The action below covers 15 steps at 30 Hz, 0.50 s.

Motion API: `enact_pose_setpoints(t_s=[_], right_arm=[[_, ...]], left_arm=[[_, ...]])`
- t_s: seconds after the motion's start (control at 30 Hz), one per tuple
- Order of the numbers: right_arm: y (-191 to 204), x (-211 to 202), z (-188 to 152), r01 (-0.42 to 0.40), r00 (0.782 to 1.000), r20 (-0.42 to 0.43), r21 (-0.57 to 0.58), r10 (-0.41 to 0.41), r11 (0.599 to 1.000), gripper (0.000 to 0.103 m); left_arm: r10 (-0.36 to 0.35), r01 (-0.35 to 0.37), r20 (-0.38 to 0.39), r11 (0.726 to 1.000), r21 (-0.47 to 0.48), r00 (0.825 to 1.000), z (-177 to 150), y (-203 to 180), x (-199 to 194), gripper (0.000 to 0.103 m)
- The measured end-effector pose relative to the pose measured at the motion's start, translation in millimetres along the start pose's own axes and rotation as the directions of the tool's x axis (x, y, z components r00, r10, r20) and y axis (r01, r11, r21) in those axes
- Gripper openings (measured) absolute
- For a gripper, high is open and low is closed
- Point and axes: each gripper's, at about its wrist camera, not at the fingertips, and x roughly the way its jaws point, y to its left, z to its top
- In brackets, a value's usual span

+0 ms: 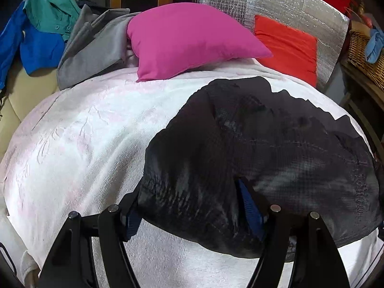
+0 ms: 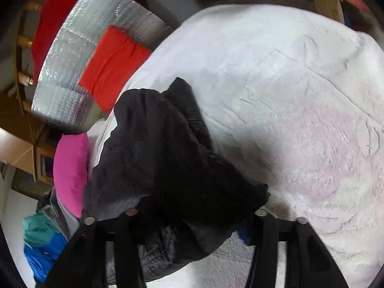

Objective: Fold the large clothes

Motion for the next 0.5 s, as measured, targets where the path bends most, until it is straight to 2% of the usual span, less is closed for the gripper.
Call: enact_pose_setpoints(t_s=[0.17,0.23,0.33,0.4,0.43,0.5], right_arm=[[-19,-13,15,-0.101,0.993,-0.057,0.095,0.107,0.990,0.066],[-21,-18,20,-0.114,0.991,-0.052,0.096,0.120,0.989,0.066],[-20,-36,29,-0.057,0.998,0.036,0.047,0.055,0.997,0.066],[-20,-46,34,-0.025,0.994,0.105,0.023,0.022,0.999,0.072],[-20,-48,36,-0.028,0.992,0.120,0.019,0.025,0.999,0.073],[-20,-44,41,-0.048,0.995,0.092,0.005,0.047,0.999,0.073]], left_arm=[[0.004,-0.005,0.007,1.000,0.020,1.000,-1,0,0,0.075],[0.006,-0.006,0.009,1.000,0.029,1.000,-1,-1,0,0.075],[-0.002,0.002,0.000,1.000,0.030,1.000,0,1,1,0.076],[-0.017,0.017,-0.014,1.000,0.024,1.000,1,4,1,0.076],[-0.031,0.031,-0.027,0.999,0.017,0.999,3,6,2,0.076],[-0.066,0.065,-0.054,0.998,-0.008,0.996,7,14,1,0.076]])
